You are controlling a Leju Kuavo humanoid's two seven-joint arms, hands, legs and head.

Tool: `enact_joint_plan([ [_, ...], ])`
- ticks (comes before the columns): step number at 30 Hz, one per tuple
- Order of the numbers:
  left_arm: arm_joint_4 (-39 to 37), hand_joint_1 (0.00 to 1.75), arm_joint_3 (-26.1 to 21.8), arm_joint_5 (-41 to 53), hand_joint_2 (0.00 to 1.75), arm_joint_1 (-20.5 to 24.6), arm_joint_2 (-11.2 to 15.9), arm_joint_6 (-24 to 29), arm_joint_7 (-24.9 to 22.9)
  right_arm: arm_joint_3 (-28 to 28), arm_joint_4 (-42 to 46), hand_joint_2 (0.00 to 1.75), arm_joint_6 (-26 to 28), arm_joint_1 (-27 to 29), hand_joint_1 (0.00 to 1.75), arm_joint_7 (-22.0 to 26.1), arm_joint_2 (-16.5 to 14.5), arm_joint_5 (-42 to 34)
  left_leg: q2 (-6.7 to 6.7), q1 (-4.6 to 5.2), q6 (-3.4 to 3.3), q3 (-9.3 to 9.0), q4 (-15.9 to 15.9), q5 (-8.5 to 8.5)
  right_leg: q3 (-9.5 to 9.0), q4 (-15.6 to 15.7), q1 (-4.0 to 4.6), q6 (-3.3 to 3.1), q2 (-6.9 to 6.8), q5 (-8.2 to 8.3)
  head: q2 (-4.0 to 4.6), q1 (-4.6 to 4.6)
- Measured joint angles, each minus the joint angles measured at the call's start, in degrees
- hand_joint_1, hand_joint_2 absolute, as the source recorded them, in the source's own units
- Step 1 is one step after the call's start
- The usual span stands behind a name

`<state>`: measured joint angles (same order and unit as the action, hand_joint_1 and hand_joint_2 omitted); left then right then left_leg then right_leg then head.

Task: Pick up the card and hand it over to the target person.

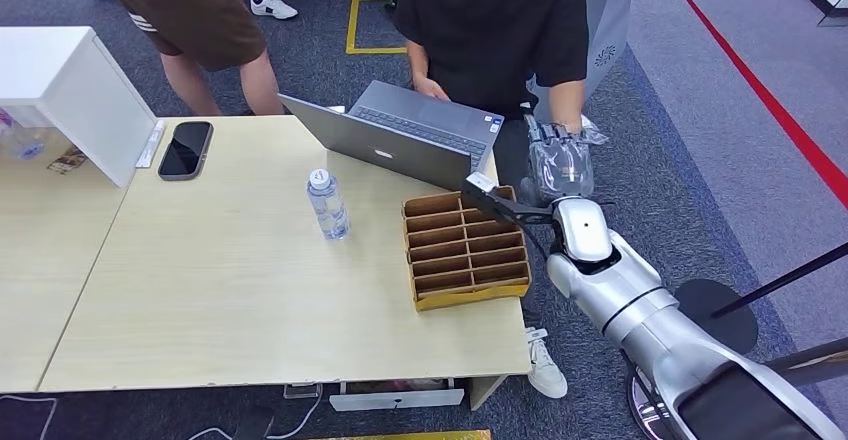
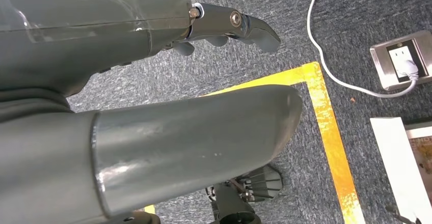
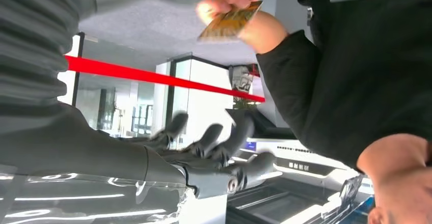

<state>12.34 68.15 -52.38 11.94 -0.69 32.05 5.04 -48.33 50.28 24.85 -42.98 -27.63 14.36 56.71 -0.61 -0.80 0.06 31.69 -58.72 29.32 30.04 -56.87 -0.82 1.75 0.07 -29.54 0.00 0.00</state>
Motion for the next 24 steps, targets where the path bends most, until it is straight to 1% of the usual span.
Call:
enact_joint_plan([
  [8, -0.02, 0.00, -0.24, -0.21, 0.00, -0.07, -0.08, 0.07, 0.15, 1.29, 1.35, 1.75, 2.53, 0.91, 0.00, -0.07, 0.13, -1.44, -0.06, -0.01, 0.01, 0.05, -0.08, 0.05, 0.03, -0.07, 0.01, 0.03, -0.04, -0.07, 0.00, 0.00],
  [9, -0.02, 0.00, -0.37, -0.33, 0.00, -0.18, -0.15, 0.15, 0.27, 3.03, 3.01, 1.75, 5.76, 1.87, 0.00, 0.49, 0.09, -3.16, -0.08, -0.01, 0.01, 0.06, -0.09, 0.06, 0.04, -0.07, 0.01, 0.03, -0.06, -0.07, 0.00, 0.00],
  [11, -0.01, 0.00, -0.70, -0.62, 0.00, -0.41, -0.34, 0.34, 0.56, 8.65, 7.61, 1.75, 12.16, 4.64, 0.00, 2.71, -0.43, -6.45, -0.08, 0.00, 0.00, 0.03, -0.04, 0.02, 0.01, -0.02, 0.00, 0.01, -0.07, -0.04, 0.00, 0.00],
  [12, 0.00, 0.00, -0.88, -0.78, 0.00, -0.52, -0.44, 0.43, 0.75, 13.27, 10.68, 1.75, 15.15, 6.75, 0.00, 4.94, -1.35, -7.88, -0.08, 0.00, -0.01, 0.03, -0.02, 0.01, 0.01, -0.01, 0.00, 0.00, -0.08, -0.04, 0.00, 0.00],
  [14, 0.00, 0.00, -1.01, -0.90, 0.00, -0.57, -0.49, 0.46, 0.92, 19.11, 13.58, 1.75, 15.15, 9.07, 0.00, 8.24, -3.22, -7.57, -0.08, 0.00, 0.00, 0.05, -0.03, 0.02, 0.04, -0.03, 0.00, 0.00, -0.08, -0.05, 0.00, 0.00],
  [16, -0.01, 0.00, -1.25, -1.13, 0.00, -0.64, -0.55, 0.52, 1.12, 26.39, 16.65, 1.75, 15.15, 11.52, 0.00, 13.75, -6.60, -7.71, -0.06, 0.00, 0.01, 0.08, -0.07, 0.06, 0.09, -0.09, -0.01, 0.00, -0.05, -0.09, 0.00, 0.00],
  [18, -0.02, 0.00, -1.54, -1.39, 0.00, -0.76, -0.62, 0.63, 1.39, 33.75, 19.94, 1.75, 15.15, 13.98, 0.00, 20.61, -10.66, -9.03, 0.03, 0.01, 0.02, 0.08, -0.07, 0.07, 0.13, -0.11, -0.01, -0.02, 0.02, -0.08, 0.00, 0.00],
  [19, -0.02, 0.00, -1.68, -1.52, 0.00, -0.82, -0.63, 0.69, 1.54, 36.54, 21.45, 1.75, 15.15, 15.01, 0.00, 23.97, -12.50, -10.47, 0.05, 0.01, 0.03, 0.11, -0.10, 0.09, 0.17, -0.15, -0.01, -0.01, 0.06, -0.09, 0.00, 0.00],
  [22, -0.02, 0.00, -2.15, -1.94, 0.00, -1.01, -0.65, 0.91, 1.99, 41.08, 25.32, 1.75, 15.15, 17.48, 0.00, 31.72, -16.47, -16.69, 0.01, 0.00, 0.05, 0.18, -0.15, 0.09, 0.24, -0.22, -0.01, 0.01, 0.07, -0.11, 0.00, 0.00],
  [24, -0.01, 0.00, -2.50, -2.25, 0.00, -1.12, -0.64, 1.05, 2.28, 41.96, 27.15, 1.75, 15.15, 18.93, 0.00, 35.27, -17.98, -21.87, 0.00, 0.00, 0.05, 0.15, -0.12, 0.07, 0.21, -0.20, 0.00, -0.02, 0.03, -0.10, 0.00, 0.00],
])
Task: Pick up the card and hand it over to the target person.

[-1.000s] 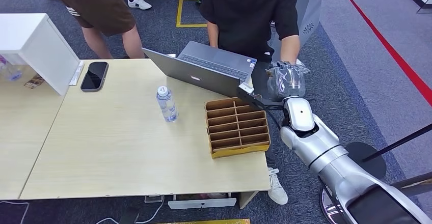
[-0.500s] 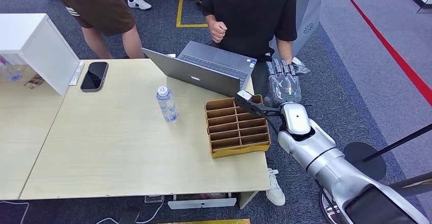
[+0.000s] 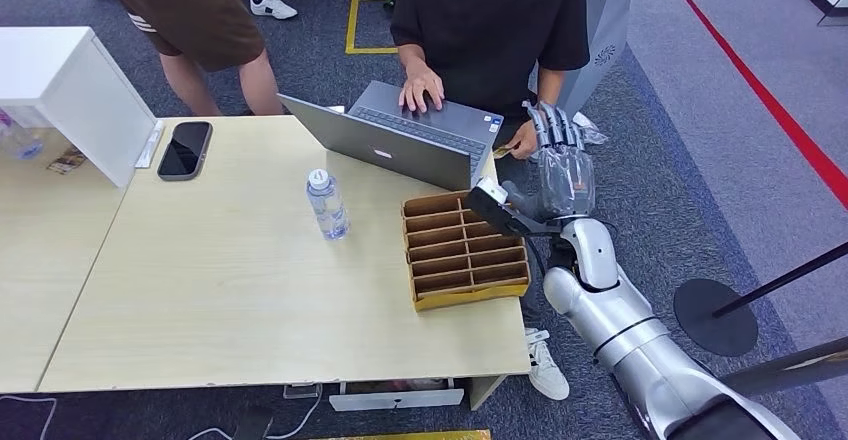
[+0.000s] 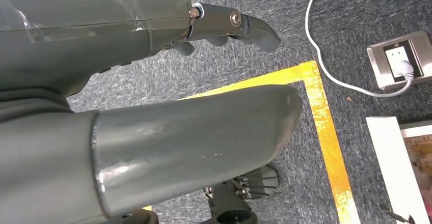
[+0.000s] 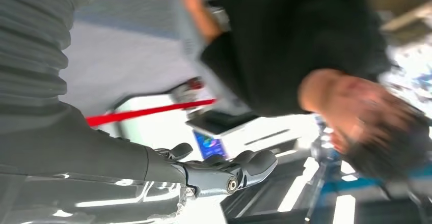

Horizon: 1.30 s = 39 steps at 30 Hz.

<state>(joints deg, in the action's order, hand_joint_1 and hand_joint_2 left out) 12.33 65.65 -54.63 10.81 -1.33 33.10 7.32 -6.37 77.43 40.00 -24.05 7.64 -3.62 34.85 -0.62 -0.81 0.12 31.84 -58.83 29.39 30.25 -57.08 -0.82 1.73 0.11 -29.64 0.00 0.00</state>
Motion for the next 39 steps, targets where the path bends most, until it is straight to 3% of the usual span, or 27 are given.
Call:
enact_joint_plan([
  [5, 0.01, 0.00, -0.83, -0.74, 0.00, -0.31, 0.08, 0.33, 0.69, -0.60, 1.96, 1.75, 0.00, 4.01, 0.00, 5.79, -1.92, -10.68, -0.13, -0.04, -0.03, -0.03, 0.02, -0.01, -0.11, 0.09, 0.04, 0.03, -0.15, 0.00, 0.00, 0.00],
  [9, 0.04, 0.00, -1.13, -0.96, 0.00, -0.40, 0.13, 0.59, 1.10, -2.00, -2.14, 1.75, 0.00, 7.14, 0.00, 10.66, -3.74, -12.68, -0.12, -0.05, -0.04, -0.11, 0.08, -0.02, -0.20, 0.16, 0.04, 0.04, -0.15, 0.01, 0.00, 0.00],
  [19, 0.08, 0.00, -1.84, -1.61, 0.00, -0.63, 0.25, 0.99, 1.61, -8.23, -12.71, 1.75, 0.00, 8.41, 0.00, 14.26, -4.01, -20.82, -0.04, -0.08, -0.03, -0.19, 0.12, -0.02, -0.25, 0.22, 0.07, 0.04, -0.04, 0.05, 0.00, 0.00],
  [24, 0.15, 0.00, -2.15, -1.92, 0.00, -0.54, 0.21, 0.92, 1.54, -10.23, -16.57, 1.75, 0.00, 7.55, 0.00, 14.23, -3.57, -22.34, 0.03, -0.06, -0.05, -0.20, 0.15, -0.03, -0.26, 0.23, 0.05, 0.05, 0.02, 0.08, 0.00, 0.00],
  [28, 0.13, 0.00, -1.64, -1.55, 0.00, -0.80, 0.29, 0.55, 1.11, -5.20, -18.05, 1.75, 0.00, 8.40, 0.00, 16.01, -6.15, -14.01, -0.01, -0.06, -0.05, -0.20, 0.14, -0.02, -0.27, 0.23, 0.06, 0.05, -0.02, 0.06, 0.00, 0.00],
  [30, 0.15, 0.00, -1.54, -1.46, 0.00, -0.81, 0.31, 0.51, 1.07, -5.23, -18.68, 1.75, 0.00, 8.64, 0.00, 16.20, -6.75, -12.82, -0.03, -0.07, -0.04, -0.19, 0.13, -0.02, -0.27, 0.22, 0.06, 0.04, -0.04, 0.04, 0.00, 0.00],
  [39, 0.17, 0.00, -1.50, -1.41, 0.00, -0.76, 0.32, 0.55, 1.13, -6.34, -19.66, 1.75, 0.00, 8.36, 0.00, 16.08, -6.62, -13.75, -0.06, -0.07, -0.05, -0.12, 0.06, -0.01, -0.20, 0.16, 0.06, 0.07, -0.05, 0.02, 0.00, 0.00],
])
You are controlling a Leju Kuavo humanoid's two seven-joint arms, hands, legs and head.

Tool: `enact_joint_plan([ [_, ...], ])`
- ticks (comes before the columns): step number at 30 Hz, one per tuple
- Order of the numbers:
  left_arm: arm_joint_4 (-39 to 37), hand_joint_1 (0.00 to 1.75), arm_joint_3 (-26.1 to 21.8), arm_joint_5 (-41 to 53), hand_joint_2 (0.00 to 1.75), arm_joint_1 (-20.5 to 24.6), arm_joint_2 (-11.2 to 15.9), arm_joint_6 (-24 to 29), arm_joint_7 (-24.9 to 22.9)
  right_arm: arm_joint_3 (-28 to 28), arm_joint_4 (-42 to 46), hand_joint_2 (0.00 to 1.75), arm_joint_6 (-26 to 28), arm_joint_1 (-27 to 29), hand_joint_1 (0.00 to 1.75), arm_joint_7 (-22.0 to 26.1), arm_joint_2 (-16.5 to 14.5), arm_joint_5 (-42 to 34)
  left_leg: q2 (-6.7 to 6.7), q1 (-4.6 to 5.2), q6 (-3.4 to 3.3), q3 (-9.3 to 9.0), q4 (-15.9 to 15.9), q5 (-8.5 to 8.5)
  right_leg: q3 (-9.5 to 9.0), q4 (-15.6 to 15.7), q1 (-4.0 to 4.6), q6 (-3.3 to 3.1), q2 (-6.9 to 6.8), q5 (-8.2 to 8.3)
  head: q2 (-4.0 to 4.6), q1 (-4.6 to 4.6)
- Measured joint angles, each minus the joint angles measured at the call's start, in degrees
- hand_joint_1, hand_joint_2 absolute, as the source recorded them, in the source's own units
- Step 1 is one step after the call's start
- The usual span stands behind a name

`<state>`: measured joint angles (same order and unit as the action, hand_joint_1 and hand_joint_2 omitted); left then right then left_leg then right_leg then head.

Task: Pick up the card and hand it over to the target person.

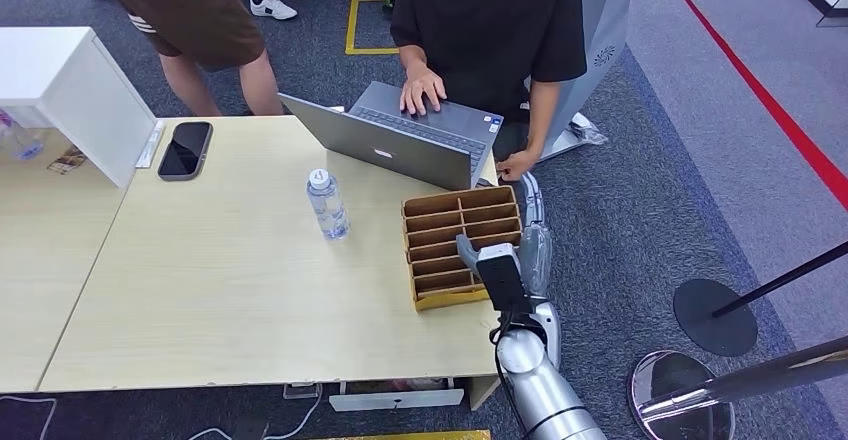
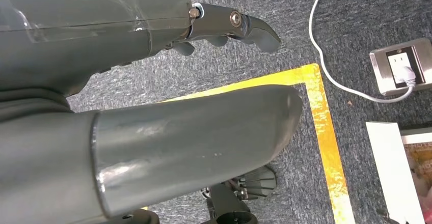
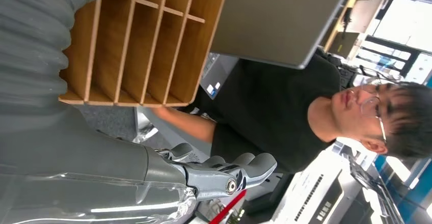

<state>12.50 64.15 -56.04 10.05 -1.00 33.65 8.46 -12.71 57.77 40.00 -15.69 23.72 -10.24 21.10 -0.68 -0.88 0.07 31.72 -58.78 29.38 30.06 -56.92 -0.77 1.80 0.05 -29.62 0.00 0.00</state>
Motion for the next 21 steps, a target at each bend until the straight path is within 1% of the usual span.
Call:
enact_joint_plan([
  [6, 0.01, 0.00, 0.00, 0.00, 0.00, 0.02, 0.00, 0.00, 0.01, -0.06, -0.02, 1.75, 0.00, -0.03, 0.00, -0.02, 0.01, -0.11, -0.01, 0.01, 0.00, 0.00, 0.00, 0.00, 0.00, 0.00, -0.01, -0.01, -0.02, -0.01, 0.00, 0.00],
  [11, 0.07, 0.00, -0.05, -0.02, 0.00, 0.18, 0.04, 0.01, 0.12, -1.89, -0.46, 1.75, 0.00, -0.08, 0.00, 0.13, 0.39, -2.40, 0.01, 0.02, 0.00, -0.03, 0.04, -0.02, -0.02, 0.02, -0.02, -0.03, -0.01, 0.01, 0.00, 0.00],
  [21, 0.00, 0.00, 0.13, 0.16, 0.00, -0.20, 0.19, 0.79, 0.02, -2.92, -0.91, 1.75, 0.00, 0.62, 0.00, 0.51, 0.26, -3.30, 0.03, 0.01, -0.01, -0.04, 0.05, -0.01, -0.04, 0.04, -0.01, -0.02, 0.00, 0.01, 0.00, 0.00],
])
